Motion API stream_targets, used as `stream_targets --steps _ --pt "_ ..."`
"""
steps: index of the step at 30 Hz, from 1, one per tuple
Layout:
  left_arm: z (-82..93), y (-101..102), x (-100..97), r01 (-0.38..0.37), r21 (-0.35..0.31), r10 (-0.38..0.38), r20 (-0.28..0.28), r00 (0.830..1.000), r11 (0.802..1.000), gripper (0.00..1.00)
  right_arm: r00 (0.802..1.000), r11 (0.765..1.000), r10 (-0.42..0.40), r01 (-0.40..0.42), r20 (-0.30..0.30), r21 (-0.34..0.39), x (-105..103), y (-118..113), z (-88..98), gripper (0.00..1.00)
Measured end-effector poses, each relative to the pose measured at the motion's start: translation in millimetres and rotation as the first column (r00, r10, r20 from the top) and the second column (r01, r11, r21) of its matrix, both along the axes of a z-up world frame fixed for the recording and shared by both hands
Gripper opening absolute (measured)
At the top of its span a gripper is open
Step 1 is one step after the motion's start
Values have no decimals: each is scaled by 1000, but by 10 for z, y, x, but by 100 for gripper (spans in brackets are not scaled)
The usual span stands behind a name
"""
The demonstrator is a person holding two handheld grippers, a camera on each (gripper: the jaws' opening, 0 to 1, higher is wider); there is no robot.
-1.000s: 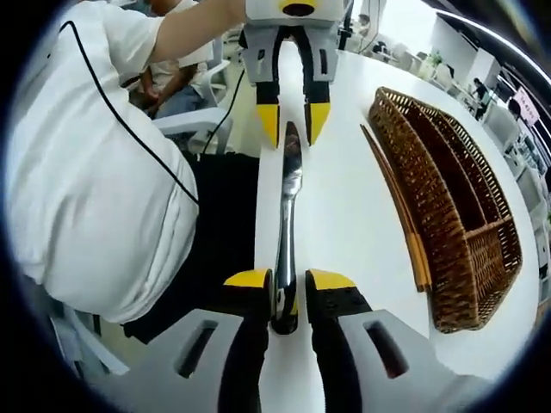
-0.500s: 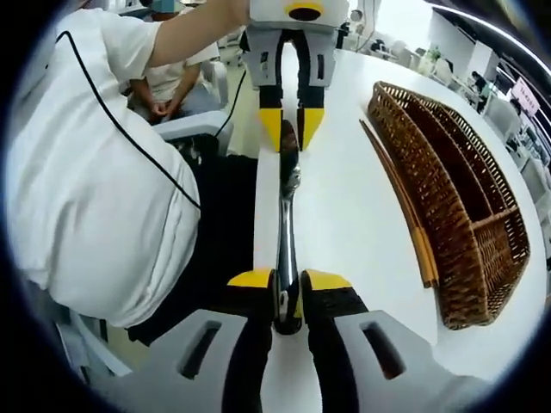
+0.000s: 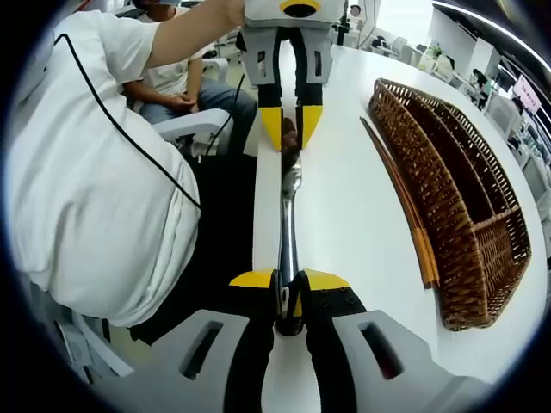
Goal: Arrange the knives, forks, and spoons in their matching storage slots by inserting each utensil handle-first until every utensil is classified and aligned in the correct compartment
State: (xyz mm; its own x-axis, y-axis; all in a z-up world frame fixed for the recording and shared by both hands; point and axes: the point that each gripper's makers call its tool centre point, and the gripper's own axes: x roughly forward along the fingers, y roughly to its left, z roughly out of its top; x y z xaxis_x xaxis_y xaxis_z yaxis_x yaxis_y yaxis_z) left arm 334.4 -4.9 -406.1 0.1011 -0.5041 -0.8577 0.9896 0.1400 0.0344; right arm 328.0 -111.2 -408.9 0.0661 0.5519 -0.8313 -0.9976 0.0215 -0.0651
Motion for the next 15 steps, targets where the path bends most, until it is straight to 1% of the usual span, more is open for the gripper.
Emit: stream_targets --steps 8,10,12,13,15 --pt "13 11 16 6 -7 -6 92 996 1000 11 1000 1000 -5 5 -3 -11 25 25 -5 11" --pt "18 12 18 8 -11 -6 121 993 1000 11 1000 1000 -7 7 -5 -13 30 31 -6 11" --pt "20 12 18 7 -13 -5 130 992 1000 11 1000 1000 -5 5 -6 -16 39 39 -5 12" --pt "24 12 19 6 -18 -3 149 989 1000 11 1000 1000 -3 3 -5 -17 43 42 -4 12" --pt "27 19 19 2 -22 2 168 986 1000 10 1000 1000 -7 7 -6 -21 53 48 -3 12"
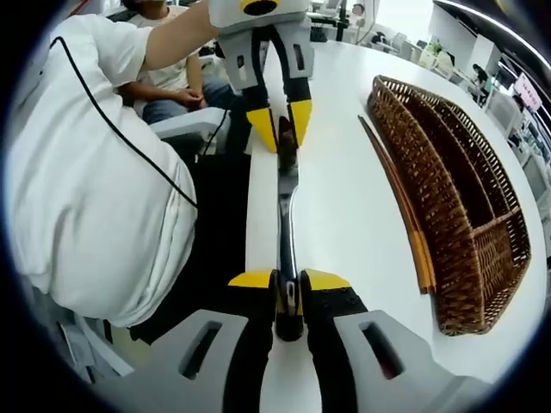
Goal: Arrange the knives, forks, and spoons in their matching storage slots by inserting each utensil handle-first until every utensil is classified and aligned in the correct compartment
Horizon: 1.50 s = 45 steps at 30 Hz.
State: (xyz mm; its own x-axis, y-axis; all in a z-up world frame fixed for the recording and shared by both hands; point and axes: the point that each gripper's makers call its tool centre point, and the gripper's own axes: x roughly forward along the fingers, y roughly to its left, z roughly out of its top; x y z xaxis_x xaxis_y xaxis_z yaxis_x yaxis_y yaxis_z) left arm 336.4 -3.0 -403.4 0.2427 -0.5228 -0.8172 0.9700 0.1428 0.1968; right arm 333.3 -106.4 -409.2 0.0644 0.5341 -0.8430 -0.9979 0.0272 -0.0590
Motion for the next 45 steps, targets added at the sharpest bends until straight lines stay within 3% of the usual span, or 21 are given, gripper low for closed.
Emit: stream_targets --steps 5,14,25,29,31,36,42,43,45 --pt "10 -7 5 -1 -4 1 65 998 1000 10 1000 1000 -3 3 -15 -5 6 24 -6 12" --pt "18 1 -18 -12 -25 15 133 991 1000 10 997 1000 -20 19 -69 -16 6 29 -21 12" --pt "44 2 -27 -16 -46 27 251 968 999 10 991 999 -10 4 -130 -50 28 30 -17 12" --pt "60 -4 -28 -1 -61 20 310 951 998 10 985 999 -17 8 -173 -51 45 24 -13 11" --pt "75 -21 -25 32 -51 -11 363 932 998 10 982 999 -14 4 -187 -54 39 22 -10 11" --pt "76 -13 -20 15 -75 13 357 934 997 10 973 998 -20 6 -229 -59 49 20 -11 10" --pt "77 -12 -37 18 -79 14 391 920 997 10 965 998 -23 7 -262 -62 44 21 -11 10" --pt "85 -12 -31 21 -93 20 425 905 995 10 960 998 -16 -1 -280 -62 33 19 -10 9" --pt "84 -10 -32 23 -99 24 448 894 995 10 958 998 -13 -6 -287 -63 24 20 -9 9"
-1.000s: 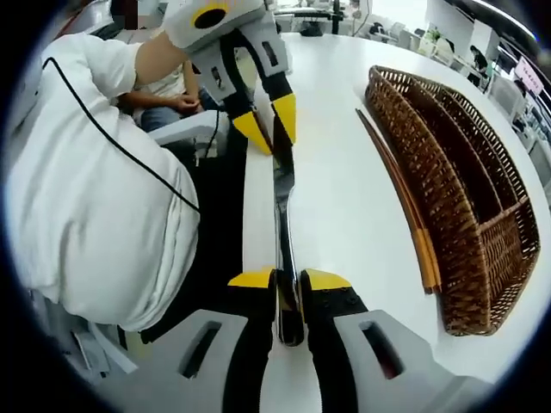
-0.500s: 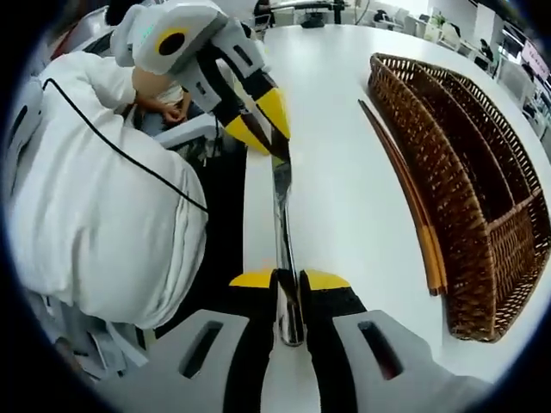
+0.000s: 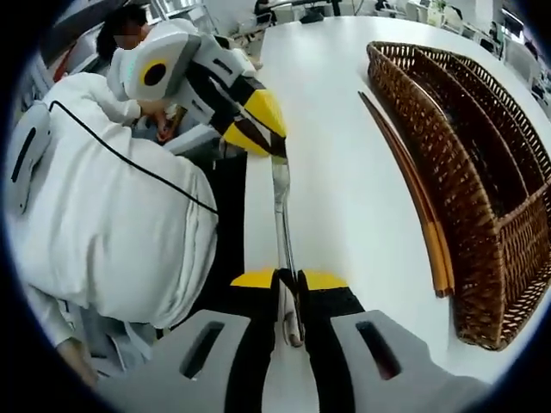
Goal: Arrange the knives, forks, and spoons in their matching storage slots by inserting each utensil handle-first until every utensil is classified and aligned in the correct compartment
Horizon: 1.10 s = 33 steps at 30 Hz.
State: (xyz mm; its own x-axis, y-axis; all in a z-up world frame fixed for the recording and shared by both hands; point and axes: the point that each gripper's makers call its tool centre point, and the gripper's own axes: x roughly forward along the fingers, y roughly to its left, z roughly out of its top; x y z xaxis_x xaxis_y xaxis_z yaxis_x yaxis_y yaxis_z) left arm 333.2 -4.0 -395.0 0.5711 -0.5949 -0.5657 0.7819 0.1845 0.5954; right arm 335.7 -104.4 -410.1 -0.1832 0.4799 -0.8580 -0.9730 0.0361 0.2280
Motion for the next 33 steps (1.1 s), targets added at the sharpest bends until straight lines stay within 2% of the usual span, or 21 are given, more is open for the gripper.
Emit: stream_targets --steps 4,7,13,17,19,26,33 --pt "3 2 -2 -1 -5 1 41 999 1000 10 1000 1000 -2 2 -28 -9 2 7 -4 9" --pt "10 0 7 4 8 -4 105 994 1000 10 999 1000 -3 2 -48 -12 0 8 -4 8" --pt "14 8 1 2 -7 -1 139 990 1000 10 997 1000 3 -4 -79 -10 -4 4 -7 8" --pt "30 6 31 6 15 -10 227 974 1000 10 994 1000 -6 6 -106 -5 13 0 -3 7" --pt "22 3 35 7 18 -12 247 969 1000 10 994 1000 -8 7 -110 -4 2 3 -2 6" --pt "37 5 49 8 13 -11 275 961 1000 10 993 1000 -11 9 -114 -18 -4 8 -5 6" --pt "50 23 52 -3 11 0 294 956 1000 10 997 1000 12 -13 -70 -16 -19 28 -9 6"
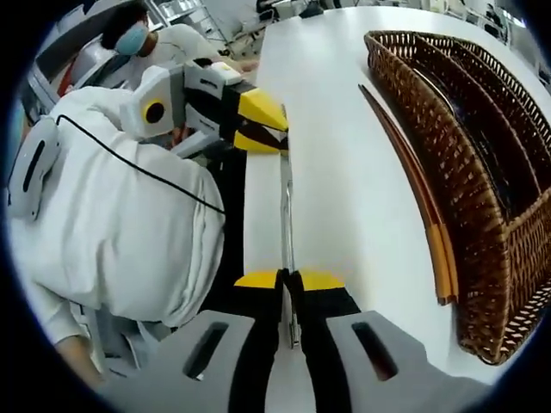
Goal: Arrange the knives, forks, and spoons in their matching storage slots by inserting each utensil handle-first until every utensil is classified and aligned in the correct compartment
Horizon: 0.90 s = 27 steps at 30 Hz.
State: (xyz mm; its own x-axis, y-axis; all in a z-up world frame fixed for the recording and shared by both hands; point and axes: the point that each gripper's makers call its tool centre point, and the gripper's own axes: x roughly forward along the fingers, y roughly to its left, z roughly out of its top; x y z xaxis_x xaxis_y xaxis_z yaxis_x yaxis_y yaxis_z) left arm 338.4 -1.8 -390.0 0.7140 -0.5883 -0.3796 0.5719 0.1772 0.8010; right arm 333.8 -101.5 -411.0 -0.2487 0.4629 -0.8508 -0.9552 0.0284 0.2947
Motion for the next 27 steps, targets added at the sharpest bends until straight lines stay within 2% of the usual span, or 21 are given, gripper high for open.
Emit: stream_targets --steps 7,13,20,24,27 --pt "0 5 11 2 16 -2 23 1000 1000 11 999 1000 -3 2 40 16 12 13 1 6" --pt "3 10 24 5 24 -5 22 1000 1000 11 998 1000 -8 7 63 20 23 18 0 6" --pt "-4 4 10 16 5 -15 -22 1000 1000 11 996 999 -30 27 89 28 36 10 -11 4" --pt "-14 -4 -2 22 13 -22 -35 999 1000 11 995 999 -10 6 95 33 27 11 -12 4" --pt "-10 -16 -10 22 -6 -23 -60 998 1000 12 995 999 -4 0 104 37 25 16 -16 4"
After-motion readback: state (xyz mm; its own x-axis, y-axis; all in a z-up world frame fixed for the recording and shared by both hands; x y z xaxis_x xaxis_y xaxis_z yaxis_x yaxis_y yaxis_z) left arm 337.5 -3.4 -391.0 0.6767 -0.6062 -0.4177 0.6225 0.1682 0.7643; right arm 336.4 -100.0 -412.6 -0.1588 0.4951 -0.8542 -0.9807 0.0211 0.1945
